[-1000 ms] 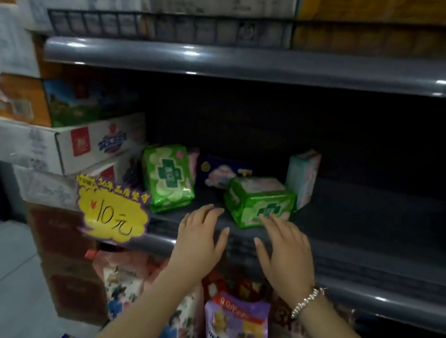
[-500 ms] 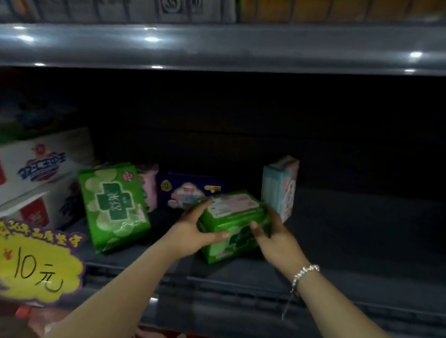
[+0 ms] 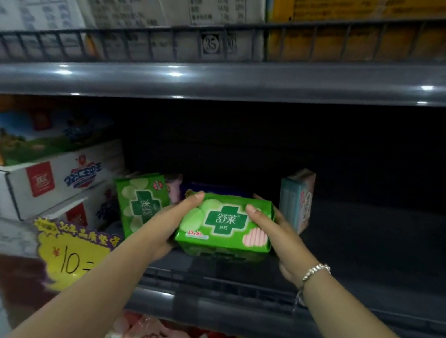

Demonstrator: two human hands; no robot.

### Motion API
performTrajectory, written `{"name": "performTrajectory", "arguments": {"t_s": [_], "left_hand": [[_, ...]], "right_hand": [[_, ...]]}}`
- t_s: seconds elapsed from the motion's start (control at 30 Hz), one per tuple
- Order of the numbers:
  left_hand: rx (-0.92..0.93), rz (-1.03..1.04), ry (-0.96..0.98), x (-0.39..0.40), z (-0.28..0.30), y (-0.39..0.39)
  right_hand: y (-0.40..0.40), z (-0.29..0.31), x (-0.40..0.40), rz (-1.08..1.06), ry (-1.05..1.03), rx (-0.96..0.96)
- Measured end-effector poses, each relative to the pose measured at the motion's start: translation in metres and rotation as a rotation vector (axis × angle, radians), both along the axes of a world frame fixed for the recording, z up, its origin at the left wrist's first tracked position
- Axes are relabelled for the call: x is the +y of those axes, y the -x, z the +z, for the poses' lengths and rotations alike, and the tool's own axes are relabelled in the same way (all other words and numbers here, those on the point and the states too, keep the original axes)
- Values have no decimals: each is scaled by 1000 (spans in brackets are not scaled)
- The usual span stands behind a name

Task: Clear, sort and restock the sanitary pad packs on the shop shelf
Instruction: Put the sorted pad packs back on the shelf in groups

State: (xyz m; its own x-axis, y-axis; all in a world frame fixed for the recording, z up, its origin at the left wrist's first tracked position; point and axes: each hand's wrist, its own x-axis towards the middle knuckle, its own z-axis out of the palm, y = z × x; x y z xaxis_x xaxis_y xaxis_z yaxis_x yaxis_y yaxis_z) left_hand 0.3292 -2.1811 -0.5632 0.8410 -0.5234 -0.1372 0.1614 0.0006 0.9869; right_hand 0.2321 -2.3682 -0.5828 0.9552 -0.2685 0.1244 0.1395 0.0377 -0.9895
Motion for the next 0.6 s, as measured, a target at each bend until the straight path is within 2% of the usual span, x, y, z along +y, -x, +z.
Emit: {"name": "performTrajectory", "arguments": {"t_s": [0.07, 0.17, 0.2, 0.27, 0.33, 0.43, 0.5, 0.6], "left_hand": [[-73, 143, -91, 8, -7, -5], [-374, 623, -319, 19, -22, -17], [-422, 721, -376, 22, -26, -21], [-448, 781, -463, 24, -31, -30], [-452, 756, -536, 21, -35, -39], [-423, 821, -580, 20, -33, -60], [-342, 890, -576, 25, -29, -77], [-166, 886, -531, 33, -29, -93]], "right_hand": [[-7, -4, 8, -74, -54, -8], [-16, -12, 17, -233, -61, -34], [-20, -16, 16, -277, -55, -44], [-26, -26, 16, -344, -64, -54], [-32, -37, 15, -393, -43, -46], [-41, -55, 13, -453, -10, -12], [-44, -61, 12, -469, -8, -29], [-46, -63, 10, -491, -31, -29]]}}
